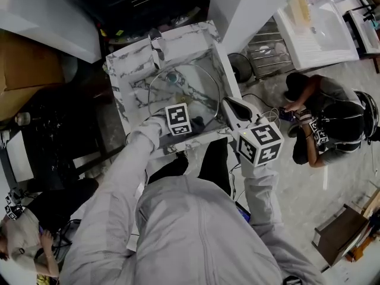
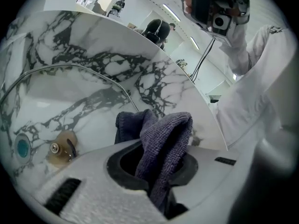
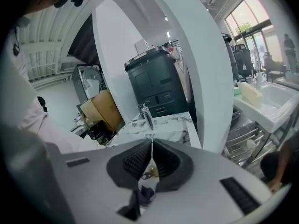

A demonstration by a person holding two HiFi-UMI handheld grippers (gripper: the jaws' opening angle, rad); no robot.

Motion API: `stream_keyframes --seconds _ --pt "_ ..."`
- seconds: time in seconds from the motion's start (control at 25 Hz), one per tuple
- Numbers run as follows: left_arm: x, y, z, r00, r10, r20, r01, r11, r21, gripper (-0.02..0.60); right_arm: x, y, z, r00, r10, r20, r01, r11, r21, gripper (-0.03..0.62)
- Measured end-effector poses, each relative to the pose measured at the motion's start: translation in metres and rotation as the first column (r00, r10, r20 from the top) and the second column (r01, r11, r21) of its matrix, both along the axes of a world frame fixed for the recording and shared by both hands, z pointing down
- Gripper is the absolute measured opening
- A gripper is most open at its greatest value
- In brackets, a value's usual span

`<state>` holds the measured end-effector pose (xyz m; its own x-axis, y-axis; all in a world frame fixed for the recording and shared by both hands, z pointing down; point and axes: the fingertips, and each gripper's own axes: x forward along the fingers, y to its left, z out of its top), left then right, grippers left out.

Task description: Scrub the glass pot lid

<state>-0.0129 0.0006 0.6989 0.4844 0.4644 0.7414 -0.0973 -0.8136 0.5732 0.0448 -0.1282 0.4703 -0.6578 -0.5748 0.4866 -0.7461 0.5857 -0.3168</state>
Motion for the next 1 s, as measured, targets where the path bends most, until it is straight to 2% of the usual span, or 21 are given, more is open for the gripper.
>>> stream_keyframes --seconds 0.12,0.36,0.52,0.8,1.0 --pt "-0.012 0.003 0.002 0.999 0.011 0.038 -0.011 1.000 -0.020 0.057 -0.003 -0.002 0.000 1.000 0.006 0.012 -0.006 1.000 -0.005 0.031" --pt "-0.039 0.005 0.005 0.990 -0.014 0.141 0.026 0.996 -0.086 0.057 -0.015 0.000 0.005 1.000 -0.015 0.024 0.016 1.000 -0.018 0.031" --pt "-0.058 0.002 0.008 0.981 -0.031 0.194 0.046 0.996 -0.076 0.057 -0.022 0.001 0.009 0.999 -0.028 0.035 0.029 0.999 -0.027 0.031" --pt "-0.087 -0.012 0.011 0.947 -0.140 0.288 0.155 0.987 -0.033 0.057 -0.025 -0.001 0.014 0.998 -0.038 0.045 0.040 0.998 -0.044 0.031" --pt "-0.105 -0.026 0.013 0.911 -0.251 0.326 0.253 0.967 0.035 0.057 -0.030 -0.001 0.020 0.997 -0.057 0.043 0.059 0.997 -0.045 0.031"
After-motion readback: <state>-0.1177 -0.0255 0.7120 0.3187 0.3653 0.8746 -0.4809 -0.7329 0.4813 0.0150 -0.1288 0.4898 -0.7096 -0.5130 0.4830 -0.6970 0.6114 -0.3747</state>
